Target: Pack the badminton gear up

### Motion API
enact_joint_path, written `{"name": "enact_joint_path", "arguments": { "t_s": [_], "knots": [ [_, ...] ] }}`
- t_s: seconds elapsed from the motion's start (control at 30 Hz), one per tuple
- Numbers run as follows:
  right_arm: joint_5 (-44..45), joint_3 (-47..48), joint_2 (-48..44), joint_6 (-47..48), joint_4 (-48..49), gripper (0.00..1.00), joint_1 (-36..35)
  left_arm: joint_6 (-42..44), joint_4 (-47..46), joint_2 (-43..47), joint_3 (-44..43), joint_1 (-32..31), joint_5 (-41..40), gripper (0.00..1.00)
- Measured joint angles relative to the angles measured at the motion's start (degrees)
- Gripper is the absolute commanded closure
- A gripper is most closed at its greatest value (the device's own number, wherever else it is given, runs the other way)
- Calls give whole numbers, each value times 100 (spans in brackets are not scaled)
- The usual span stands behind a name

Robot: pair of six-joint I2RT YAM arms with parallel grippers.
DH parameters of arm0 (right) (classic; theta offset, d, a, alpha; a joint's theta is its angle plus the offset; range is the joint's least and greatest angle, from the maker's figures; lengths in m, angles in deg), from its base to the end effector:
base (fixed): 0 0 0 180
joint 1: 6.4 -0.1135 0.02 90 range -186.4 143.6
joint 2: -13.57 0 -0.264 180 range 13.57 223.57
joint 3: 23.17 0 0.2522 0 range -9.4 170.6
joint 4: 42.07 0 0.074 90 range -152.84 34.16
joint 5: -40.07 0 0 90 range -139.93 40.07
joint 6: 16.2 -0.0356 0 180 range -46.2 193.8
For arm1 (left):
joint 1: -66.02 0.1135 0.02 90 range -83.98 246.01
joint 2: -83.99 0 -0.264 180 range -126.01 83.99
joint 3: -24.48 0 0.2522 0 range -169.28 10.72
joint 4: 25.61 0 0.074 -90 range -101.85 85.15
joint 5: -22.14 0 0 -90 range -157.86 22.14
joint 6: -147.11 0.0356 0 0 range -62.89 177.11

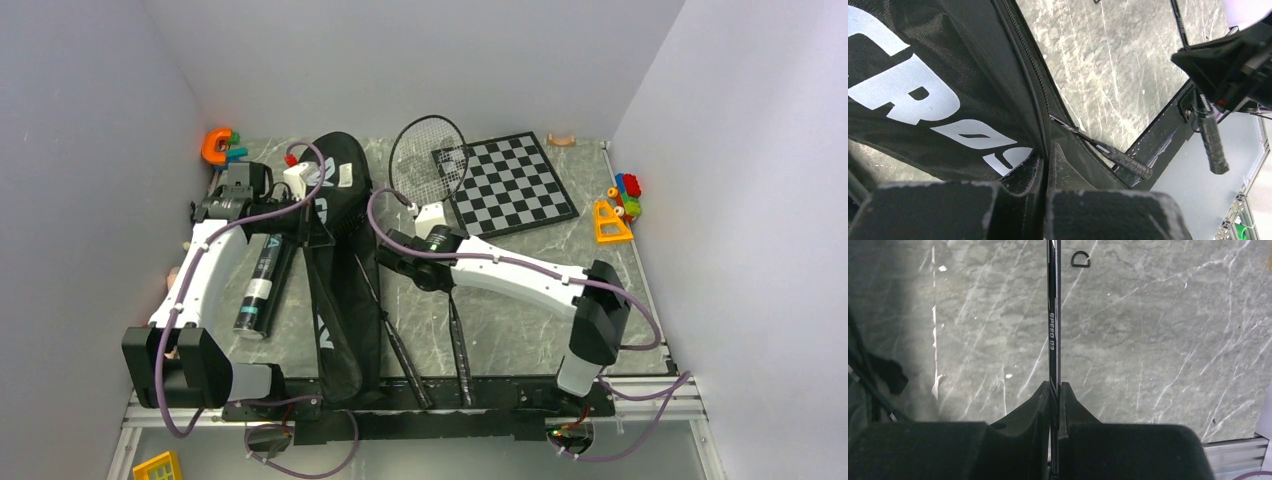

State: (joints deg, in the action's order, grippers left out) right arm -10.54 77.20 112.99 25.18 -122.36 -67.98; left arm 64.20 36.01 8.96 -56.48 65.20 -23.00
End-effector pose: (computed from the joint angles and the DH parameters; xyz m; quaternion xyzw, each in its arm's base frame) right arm 0.1789 0.2831 0.2784 -0.0747 0.9350 -0.1203 0.3252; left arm 0.2582 -0.0288 0.3126 0.1732 0.8734 -0.3491 0.2922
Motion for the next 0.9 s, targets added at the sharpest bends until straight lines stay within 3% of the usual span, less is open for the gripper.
{"name": "enact_joint_path", "arguments": {
  "t_s": [0.2, 0.47, 0.9],
  "knots": [
    [-31, 52, -535, 20, -330, 100, -518, -2, -31, -101, -33, -42, -85, 100],
    [4, 140, -920, 37, -734, 100, -1735, -15, -188, -378, -63, -175, -350, 100],
    [-369, -549, -1698, -988, -1659, 100, -2656, -35, -396, -765, -142, -485, -780, 100]
  ]
}}
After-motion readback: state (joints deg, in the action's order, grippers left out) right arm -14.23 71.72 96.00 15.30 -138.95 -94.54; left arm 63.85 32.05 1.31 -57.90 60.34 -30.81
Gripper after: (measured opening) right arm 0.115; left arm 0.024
